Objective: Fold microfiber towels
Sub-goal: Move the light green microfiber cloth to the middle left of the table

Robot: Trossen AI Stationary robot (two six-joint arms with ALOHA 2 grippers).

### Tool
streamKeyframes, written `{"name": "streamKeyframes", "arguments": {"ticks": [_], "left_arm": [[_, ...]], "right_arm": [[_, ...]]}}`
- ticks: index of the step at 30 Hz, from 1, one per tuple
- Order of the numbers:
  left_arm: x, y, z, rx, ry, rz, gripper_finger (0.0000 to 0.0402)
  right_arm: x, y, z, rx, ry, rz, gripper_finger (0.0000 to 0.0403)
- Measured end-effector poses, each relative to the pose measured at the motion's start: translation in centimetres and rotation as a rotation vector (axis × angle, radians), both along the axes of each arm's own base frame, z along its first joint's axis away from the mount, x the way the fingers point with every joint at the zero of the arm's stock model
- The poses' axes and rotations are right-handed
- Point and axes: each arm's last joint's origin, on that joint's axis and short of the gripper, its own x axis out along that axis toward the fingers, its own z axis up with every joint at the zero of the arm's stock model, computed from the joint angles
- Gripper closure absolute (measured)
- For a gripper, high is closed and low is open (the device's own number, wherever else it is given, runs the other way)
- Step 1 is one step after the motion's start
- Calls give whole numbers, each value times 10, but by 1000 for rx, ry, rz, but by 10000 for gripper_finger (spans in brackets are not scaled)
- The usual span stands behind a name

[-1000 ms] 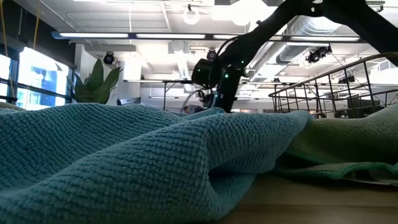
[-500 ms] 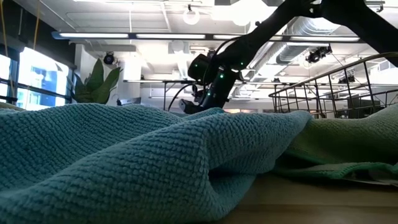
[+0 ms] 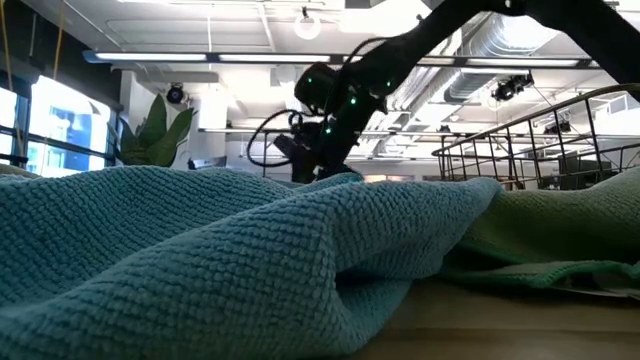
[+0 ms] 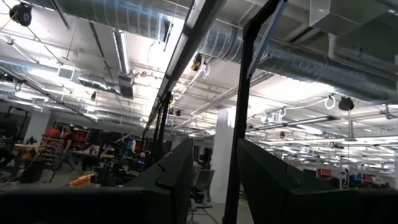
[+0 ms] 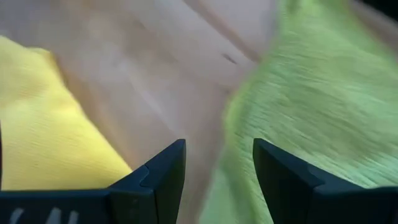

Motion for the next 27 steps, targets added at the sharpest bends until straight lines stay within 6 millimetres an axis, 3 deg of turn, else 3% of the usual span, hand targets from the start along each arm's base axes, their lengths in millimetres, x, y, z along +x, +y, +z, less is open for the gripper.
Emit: {"name": "streamKeyframes", "arguments": {"ticks": [6,15,22,27], "left_arm": [[1,0,-1,-1,15,-1,287],[1,0,-2,-2,24,-2,287],[2,0,-3,-40,35,-27,287],[2,0,-3,-42,35,-33,287]], "right_arm": [[-14,18,5,-92,191,-110,222],[-23,24,-11,35,260,-337,222],[-15,26,-27,157,230,-280,222],[-4,32,-33,148,184,-169,222]]}}
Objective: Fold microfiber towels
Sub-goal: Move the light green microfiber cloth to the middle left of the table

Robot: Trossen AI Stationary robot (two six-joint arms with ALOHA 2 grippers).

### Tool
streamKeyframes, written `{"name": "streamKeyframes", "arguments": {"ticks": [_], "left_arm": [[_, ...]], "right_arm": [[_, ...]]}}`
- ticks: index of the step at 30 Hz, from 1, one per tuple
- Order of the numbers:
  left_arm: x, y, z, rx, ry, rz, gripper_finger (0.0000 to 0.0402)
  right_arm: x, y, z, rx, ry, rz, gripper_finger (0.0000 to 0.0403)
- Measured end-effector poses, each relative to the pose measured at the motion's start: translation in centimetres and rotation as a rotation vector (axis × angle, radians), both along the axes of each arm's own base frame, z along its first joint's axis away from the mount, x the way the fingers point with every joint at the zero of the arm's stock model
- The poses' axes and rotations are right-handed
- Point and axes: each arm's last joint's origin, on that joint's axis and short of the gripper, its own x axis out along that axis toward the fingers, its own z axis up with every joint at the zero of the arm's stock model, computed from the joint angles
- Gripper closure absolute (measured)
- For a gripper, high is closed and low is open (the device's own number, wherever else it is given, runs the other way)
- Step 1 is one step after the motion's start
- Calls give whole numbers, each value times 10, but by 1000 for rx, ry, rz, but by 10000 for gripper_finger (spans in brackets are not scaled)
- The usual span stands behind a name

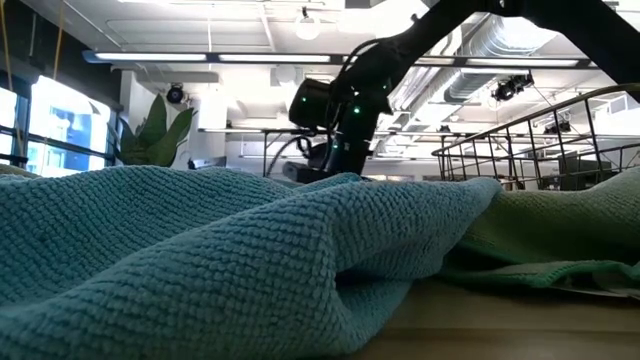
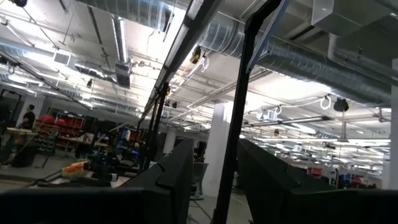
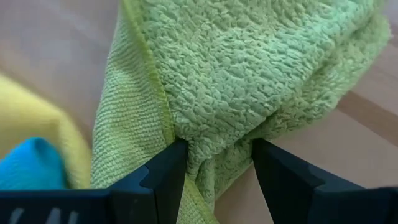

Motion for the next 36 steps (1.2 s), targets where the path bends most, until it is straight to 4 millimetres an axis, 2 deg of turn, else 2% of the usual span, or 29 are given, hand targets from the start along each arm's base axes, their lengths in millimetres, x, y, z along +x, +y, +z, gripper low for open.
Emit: {"name": "streamKeyframes", "arguments": {"ticks": [5,9,13,16,21,29,36], "left_arm": [[0,0,0,-1,0,0,287],[0,0,0,-1,0,0,287],[0,0,0,-3,0,-2,287],[0,0,0,-29,2,-17,287],[0,0,0,-40,4,-36,287],[2,0,-3,-38,37,-36,287],[3,0,-6,0,67,-12,287]], "right_arm": [[21,8,4,-50,-189,141,222],[39,11,20,-106,-416,178,222],[50,11,34,-122,-604,234,222],[52,11,38,-98,-657,275,222],[47,13,33,-8,-584,265,222],[25,21,10,91,-255,276,222],[19,36,27,44,-209,343,222]]}}
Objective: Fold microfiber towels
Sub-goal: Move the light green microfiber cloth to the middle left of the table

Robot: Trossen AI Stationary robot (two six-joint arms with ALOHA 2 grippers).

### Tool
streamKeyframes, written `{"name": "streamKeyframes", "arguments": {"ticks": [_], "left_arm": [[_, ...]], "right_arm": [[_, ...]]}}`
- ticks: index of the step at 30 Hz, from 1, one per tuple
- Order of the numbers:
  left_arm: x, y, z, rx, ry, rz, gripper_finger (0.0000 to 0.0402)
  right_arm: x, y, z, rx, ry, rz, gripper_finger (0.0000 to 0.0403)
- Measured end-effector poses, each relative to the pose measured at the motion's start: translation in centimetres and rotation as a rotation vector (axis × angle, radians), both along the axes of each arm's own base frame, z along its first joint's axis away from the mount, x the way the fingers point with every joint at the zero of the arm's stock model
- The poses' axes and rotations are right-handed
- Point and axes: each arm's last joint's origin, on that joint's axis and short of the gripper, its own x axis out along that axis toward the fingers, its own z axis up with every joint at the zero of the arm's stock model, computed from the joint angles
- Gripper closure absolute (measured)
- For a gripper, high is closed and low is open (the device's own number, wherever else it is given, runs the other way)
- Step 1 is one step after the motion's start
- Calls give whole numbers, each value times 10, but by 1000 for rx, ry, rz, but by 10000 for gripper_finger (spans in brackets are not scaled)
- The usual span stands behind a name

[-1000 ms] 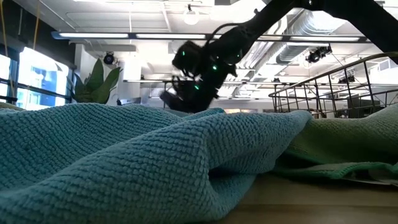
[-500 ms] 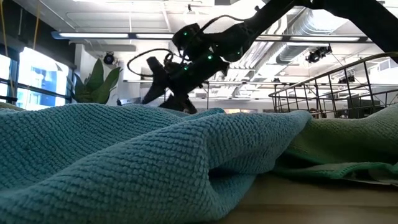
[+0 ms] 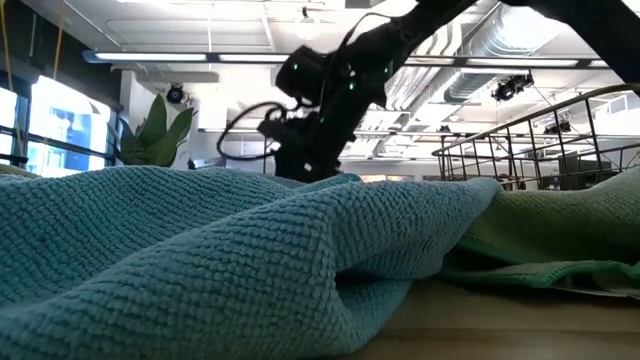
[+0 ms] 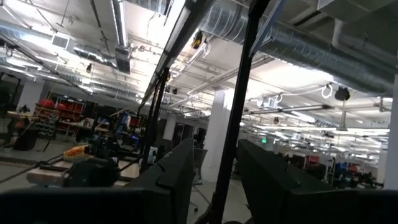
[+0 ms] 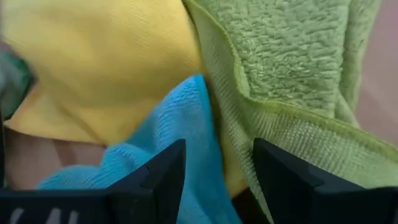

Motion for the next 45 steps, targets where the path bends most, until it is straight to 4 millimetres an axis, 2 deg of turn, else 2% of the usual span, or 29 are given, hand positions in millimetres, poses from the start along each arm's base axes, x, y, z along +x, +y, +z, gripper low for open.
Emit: {"name": "streamKeyframes", "arguments": {"ticks": [3,6,9,13,16,23,33,37,45], "left_arm": [[0,0,-1,12,8,6,287],[0,0,-1,14,7,7,287],[0,0,-1,14,8,7,287],[1,0,-1,13,15,6,287],[1,0,-1,9,15,4,287],[1,0,-1,-30,18,-16,287],[1,0,-1,-42,19,-22,287],[1,0,-1,-45,19,-19,287],[1,0,-1,-43,19,-16,287]], "right_arm": [[-3,3,20,-71,-31,-1,222],[-13,2,35,-151,17,-48,222],[-22,1,36,-209,108,-113,222],[-26,-2,29,-241,170,-180,222],[-24,-8,15,-268,209,-207,222],[-21,-19,-14,-156,240,-282,222],[19,-21,-13,-42,-197,-206,222],[28,-21,-15,29,-299,-182,222],[42,-8,1,73,-516,-70,222]]}}
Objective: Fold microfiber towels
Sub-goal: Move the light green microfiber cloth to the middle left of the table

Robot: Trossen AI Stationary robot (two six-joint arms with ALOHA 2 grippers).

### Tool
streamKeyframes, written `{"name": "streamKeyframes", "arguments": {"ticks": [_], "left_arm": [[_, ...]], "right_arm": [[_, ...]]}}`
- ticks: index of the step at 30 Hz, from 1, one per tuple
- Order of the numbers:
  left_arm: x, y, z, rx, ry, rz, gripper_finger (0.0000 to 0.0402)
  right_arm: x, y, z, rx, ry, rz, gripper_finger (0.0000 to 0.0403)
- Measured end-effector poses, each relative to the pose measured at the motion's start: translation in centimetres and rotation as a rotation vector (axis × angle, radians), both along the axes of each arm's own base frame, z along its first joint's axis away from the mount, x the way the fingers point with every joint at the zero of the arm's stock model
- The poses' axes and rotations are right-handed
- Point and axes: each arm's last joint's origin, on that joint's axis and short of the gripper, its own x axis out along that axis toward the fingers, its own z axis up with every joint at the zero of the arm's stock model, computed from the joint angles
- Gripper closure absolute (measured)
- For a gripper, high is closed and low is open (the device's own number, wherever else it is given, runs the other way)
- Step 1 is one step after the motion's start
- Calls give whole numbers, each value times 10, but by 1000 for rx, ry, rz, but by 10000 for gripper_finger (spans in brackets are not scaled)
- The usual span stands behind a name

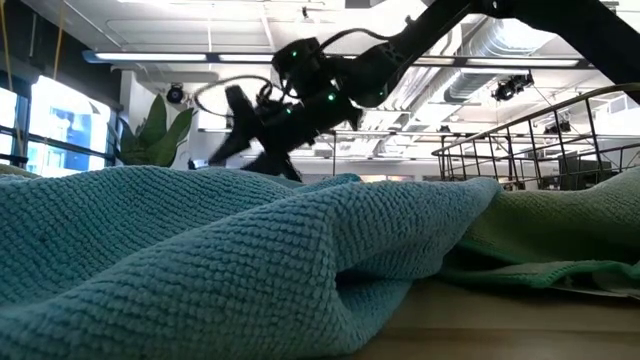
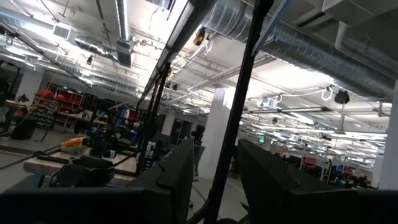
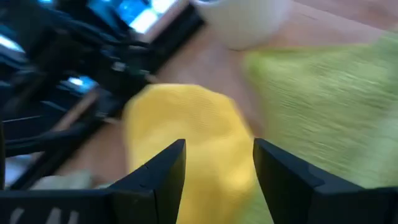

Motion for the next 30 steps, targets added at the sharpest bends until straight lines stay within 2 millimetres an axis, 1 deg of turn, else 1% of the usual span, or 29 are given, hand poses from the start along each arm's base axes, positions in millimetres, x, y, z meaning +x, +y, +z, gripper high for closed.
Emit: {"name": "streamKeyframes", "arguments": {"ticks": [3,7,9,12,15,19,21,24,30], "left_arm": [[0,0,0,0,0,0,287],[0,0,0,-1,-1,2,287],[0,0,0,-1,-1,2,287],[0,0,0,-1,0,2,287],[0,0,0,-1,1,2,287],[0,0,-1,-1,10,2,287],[1,0,-1,0,13,3,287],[1,0,-1,0,15,3,287],[1,0,-1,30,12,18,287]], "right_arm": [[2,5,4,14,-47,60,222],[-3,2,9,-19,5,99,222],[-11,-4,15,-59,71,88,222],[-26,-10,22,-115,227,33,222],[-43,-11,25,-160,399,-7,222],[-57,-5,19,-146,575,6,222],[-61,-1,16,-134,631,20,222],[-63,1,15,-128,662,24,222],[-60,1,16,-167,627,45,213]]}}
